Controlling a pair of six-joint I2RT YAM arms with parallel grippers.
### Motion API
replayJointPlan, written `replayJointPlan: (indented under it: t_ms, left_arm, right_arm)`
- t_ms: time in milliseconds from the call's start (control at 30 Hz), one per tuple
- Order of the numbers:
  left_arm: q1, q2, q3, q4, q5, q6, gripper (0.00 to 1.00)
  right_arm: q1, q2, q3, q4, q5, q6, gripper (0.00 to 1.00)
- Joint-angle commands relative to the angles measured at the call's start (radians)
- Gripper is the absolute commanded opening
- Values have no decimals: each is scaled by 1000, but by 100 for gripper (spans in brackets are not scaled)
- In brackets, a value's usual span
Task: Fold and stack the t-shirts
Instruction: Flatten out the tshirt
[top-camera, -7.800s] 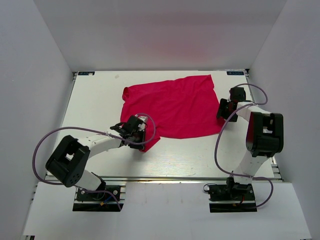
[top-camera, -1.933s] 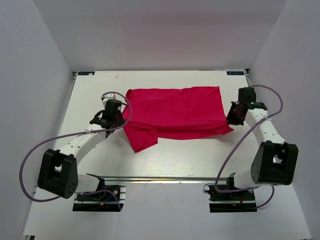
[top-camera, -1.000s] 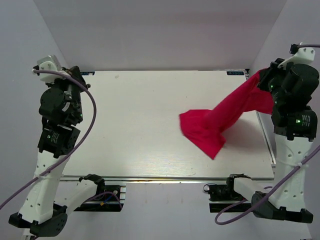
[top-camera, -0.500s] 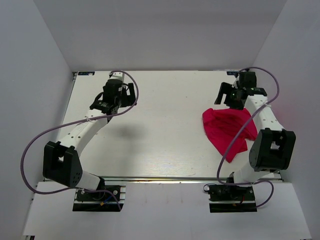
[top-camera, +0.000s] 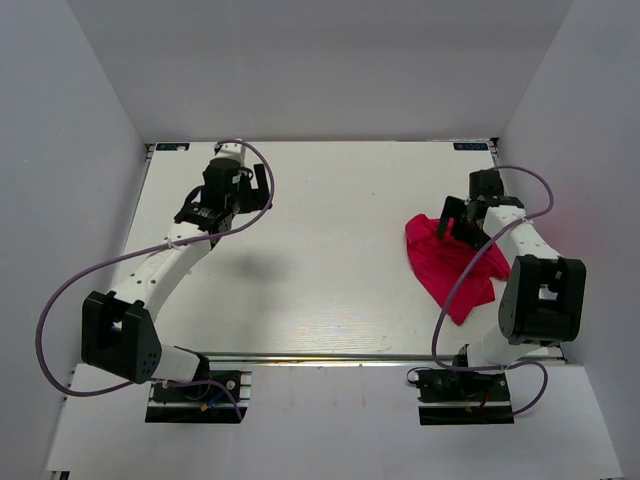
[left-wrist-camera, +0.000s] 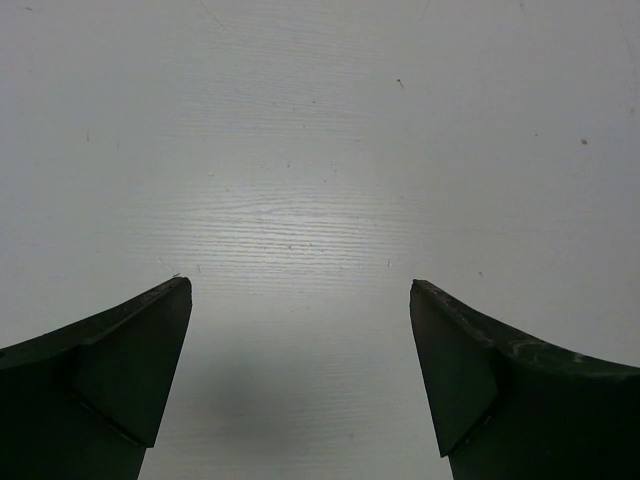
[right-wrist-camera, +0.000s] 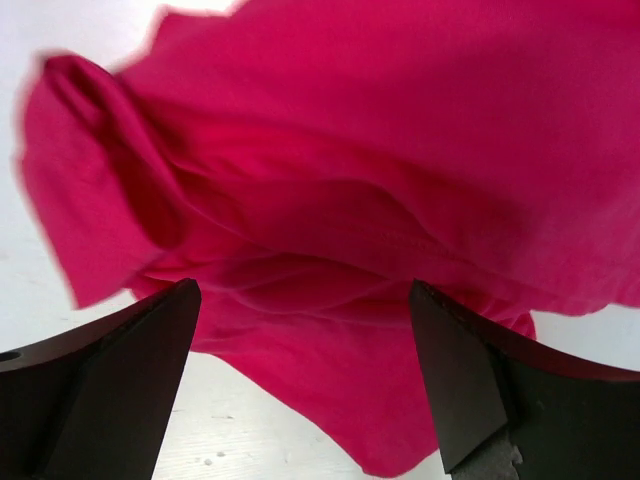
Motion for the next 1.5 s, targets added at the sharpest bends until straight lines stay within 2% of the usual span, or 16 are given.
replayJointPlan:
  t_ms: [0,233,300,367,467,567,700,800,1033,1067,1100,1200,1233,1267,1333,1467]
  left_arm:
    - [-1,-9,-12,-9,35,-5,100]
    - [-1,-18,-12,-20,26,-5,100]
    - [-1,-27,-23,-20,26,-5,100]
    - [-1,-37,-23,-20,26,-5,100]
    - [-1,-37,-32,-20,37,-5,100]
    - [-1,-37,-32,-20,55,-5,100]
    - [-1,-37,-52,2,92,-5,100]
    - [-10,-37,-72,14,135,-5,100]
    - [-19,72,-61,25,250,4,100]
    - [-19,106,-61,34,259,15,100]
    - [-19,123,-51,34,271,15,100]
    - [-19,170,-41,61,322,15,98]
    - [-19,199,-41,62,354,15,96]
    - [-19,213,-41,78,380,15,96]
    - [-19,241,-52,109,446,15,93]
    - [-28,299,-63,172,521,15,87]
  right_arm:
    - [-1,15,-25,45,24,19,90]
    - [2,58,-84,156,-49,-6,90]
    - [11,98,-104,207,-92,-12,85]
    - [20,110,-105,229,-159,-15,59]
    - [60,114,-93,287,-294,-10,0]
    - [129,106,-52,313,-377,-43,0]
    - [236,124,48,341,-471,-61,0]
    - [357,202,120,373,-581,-66,0]
    - [537,325,269,309,-572,-103,1]
    - [541,301,266,301,-548,-113,13]
    - [548,287,263,299,-516,-112,39]
    - [551,195,176,315,-465,-100,66]
    - [548,151,156,318,-436,-90,85]
    - [546,134,118,321,-422,-86,90]
    - [548,60,56,299,-331,-70,90]
    - [549,-76,-127,244,-262,0,90]
